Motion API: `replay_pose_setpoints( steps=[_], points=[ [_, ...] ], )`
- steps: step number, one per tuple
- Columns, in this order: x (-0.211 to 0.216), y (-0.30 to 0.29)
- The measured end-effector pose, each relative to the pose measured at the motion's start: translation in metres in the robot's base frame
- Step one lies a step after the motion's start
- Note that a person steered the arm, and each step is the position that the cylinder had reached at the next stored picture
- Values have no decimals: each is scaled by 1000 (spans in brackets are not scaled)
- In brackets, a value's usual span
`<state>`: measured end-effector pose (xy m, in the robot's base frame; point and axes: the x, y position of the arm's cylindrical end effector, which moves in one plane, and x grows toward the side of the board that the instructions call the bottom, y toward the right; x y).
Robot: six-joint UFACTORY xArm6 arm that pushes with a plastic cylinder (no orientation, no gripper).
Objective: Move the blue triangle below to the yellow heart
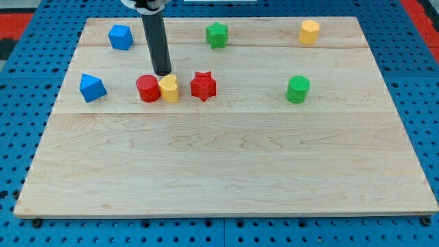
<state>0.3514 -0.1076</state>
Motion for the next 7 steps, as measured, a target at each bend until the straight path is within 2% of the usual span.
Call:
replay_pose_setpoints(
  steps=[1, 2, 3, 4, 5, 7],
  points=[
    [3, 31],
    [37, 34],
    [50, 41],
    [53, 1],
    [51, -37],
    [22, -33]
  ],
)
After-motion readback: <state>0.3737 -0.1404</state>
